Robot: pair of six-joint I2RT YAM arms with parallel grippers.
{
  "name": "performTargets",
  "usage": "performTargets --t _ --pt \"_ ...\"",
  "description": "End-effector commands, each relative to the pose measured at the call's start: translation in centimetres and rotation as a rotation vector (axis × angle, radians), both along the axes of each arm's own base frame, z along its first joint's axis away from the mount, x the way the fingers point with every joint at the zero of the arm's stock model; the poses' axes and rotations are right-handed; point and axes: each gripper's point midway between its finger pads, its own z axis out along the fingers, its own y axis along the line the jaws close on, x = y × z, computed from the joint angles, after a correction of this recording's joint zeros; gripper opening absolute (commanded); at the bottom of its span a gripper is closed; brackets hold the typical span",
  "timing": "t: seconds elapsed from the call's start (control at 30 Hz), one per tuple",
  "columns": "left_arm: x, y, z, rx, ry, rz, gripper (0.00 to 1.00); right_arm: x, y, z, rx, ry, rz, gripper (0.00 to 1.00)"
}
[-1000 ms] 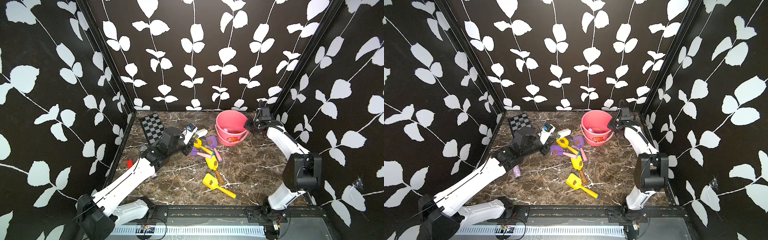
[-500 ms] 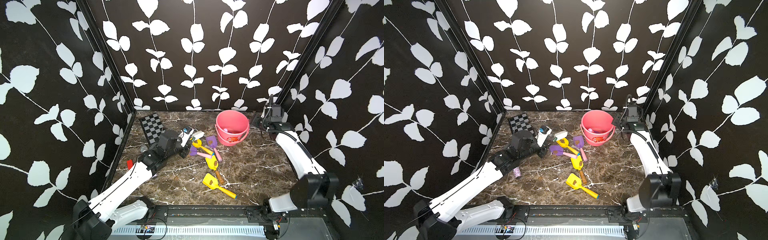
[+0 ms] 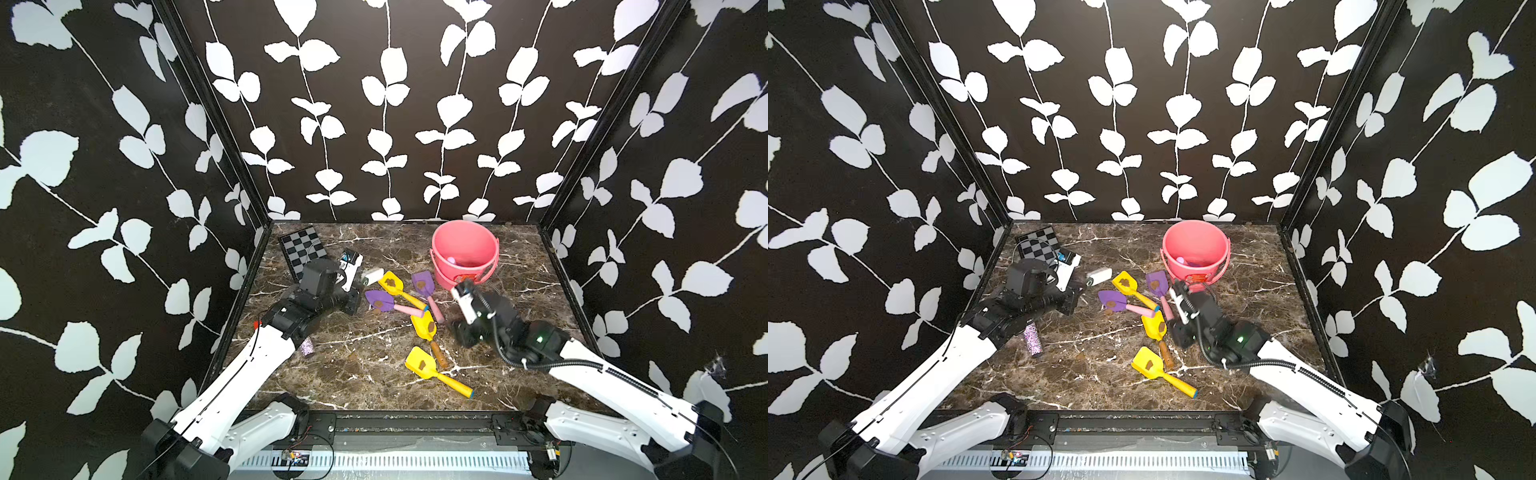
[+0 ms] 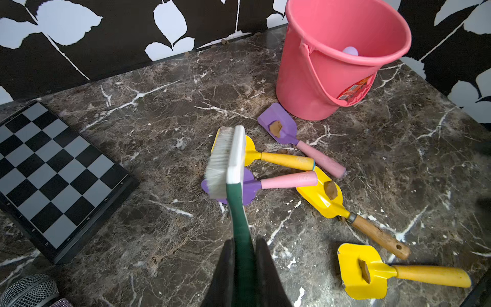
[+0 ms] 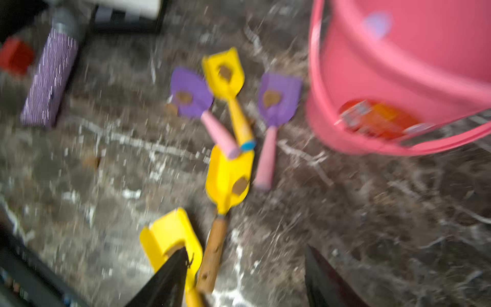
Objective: Brush the soil off the hand trowel and place it into the bucket
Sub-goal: Pick up the hand trowel from the center of the board.
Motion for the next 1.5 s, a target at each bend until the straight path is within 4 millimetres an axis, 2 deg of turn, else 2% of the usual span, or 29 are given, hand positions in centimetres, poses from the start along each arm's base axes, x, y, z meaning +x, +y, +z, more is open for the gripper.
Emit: performTargets --t 0.0,0.07,0.17,0.33,0.57,0.77,0.9,1.03,1.27,1.47 --pt "0.3 -0.4 2.4 -0.052 -0.026 0.001 0.00 -2.1 0.4 -2.8 -0.020 0.007 -0.022 0.75" --pt "0.4 -0.5 2.5 -0.054 -0.021 0.000 0.00 -3.1 0.7 -5.1 -0.041 0.024 -0.011 0.78" --pt "0.3 -0.5 2.6 -0.057 -0.020 0.003 0.00 -3.7 0.2 -8.2 -0.062 0.068 -0.052 0.82" --pt "0.2 -0.3 2.3 -0.065 -0.033 0.012 0.00 -4.7 0.0 -10.8 -0.050 0.116 -0.048 0.83" --pt "0.4 -0.5 1.8 -0.058 -0.023 0.002 0.00 -6.9 0.2 -11.9 -0.042 0.139 -0.003 0.83" --pt "0.5 -0.8 1.7 -0.069 -0.025 -0.008 0.00 -7.7 -0.3 -12.8 -0.086 0.141 -0.001 0.78" --pt "0.9 -1.2 1.6 -0.069 -0.020 -0.014 0.00 -8.2 -0.3 -13.3 -0.120 0.130 0.021 0.70" --pt "1.3 -1.7 1.6 -0.068 -0.015 -0.030 0.00 -9.0 0.4 -13.4 -0.143 0.104 0.075 0.60" --pt "1.5 -2.1 1.8 -0.082 -0.014 -0.043 0.00 -9.6 1.5 -14.1 -0.184 0.082 0.131 0.49" --pt "1.3 -1.9 2.0 -0.083 -0.023 -0.039 0.00 -9.3 1.0 -14.6 -0.205 0.074 0.102 0.42"
